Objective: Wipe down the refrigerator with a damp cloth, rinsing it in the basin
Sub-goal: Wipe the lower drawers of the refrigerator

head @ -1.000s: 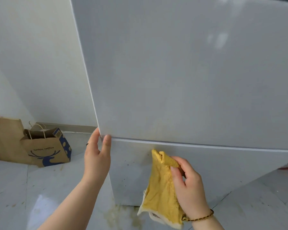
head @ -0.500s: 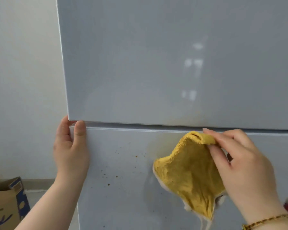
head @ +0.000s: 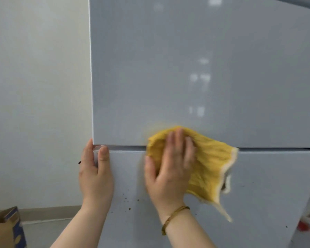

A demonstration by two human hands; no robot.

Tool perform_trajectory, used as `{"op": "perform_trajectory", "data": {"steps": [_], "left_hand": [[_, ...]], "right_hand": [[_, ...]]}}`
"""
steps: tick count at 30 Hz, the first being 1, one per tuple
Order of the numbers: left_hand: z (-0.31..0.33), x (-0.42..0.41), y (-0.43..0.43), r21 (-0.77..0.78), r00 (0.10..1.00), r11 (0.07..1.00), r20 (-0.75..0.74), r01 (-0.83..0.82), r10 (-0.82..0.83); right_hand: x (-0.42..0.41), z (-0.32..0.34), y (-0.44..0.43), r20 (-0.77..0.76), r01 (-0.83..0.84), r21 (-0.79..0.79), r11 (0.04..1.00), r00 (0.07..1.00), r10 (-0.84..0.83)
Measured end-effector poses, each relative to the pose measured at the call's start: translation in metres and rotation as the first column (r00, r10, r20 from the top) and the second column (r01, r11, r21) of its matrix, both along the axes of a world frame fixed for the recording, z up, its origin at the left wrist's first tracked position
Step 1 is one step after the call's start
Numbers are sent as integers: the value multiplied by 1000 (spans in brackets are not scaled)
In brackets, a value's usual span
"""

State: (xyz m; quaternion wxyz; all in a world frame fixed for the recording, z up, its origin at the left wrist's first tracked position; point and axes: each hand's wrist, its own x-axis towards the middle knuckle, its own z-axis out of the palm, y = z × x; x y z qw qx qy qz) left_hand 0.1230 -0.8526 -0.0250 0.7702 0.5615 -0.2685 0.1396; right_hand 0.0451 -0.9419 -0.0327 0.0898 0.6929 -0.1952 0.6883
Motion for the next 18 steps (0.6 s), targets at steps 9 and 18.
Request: {"op": "perform_trajectory", "data": {"steps": [9,18], "left_hand": [[6,0,5,-21,996,999,-81,43,-45],[4,6,7,33,992,997,-106,71,-67]], "right_hand": [[-22,-3,-29,-251,78,-330,941,954,-167],[26,1,29,-288,-77,-205,976,958,15]]}}
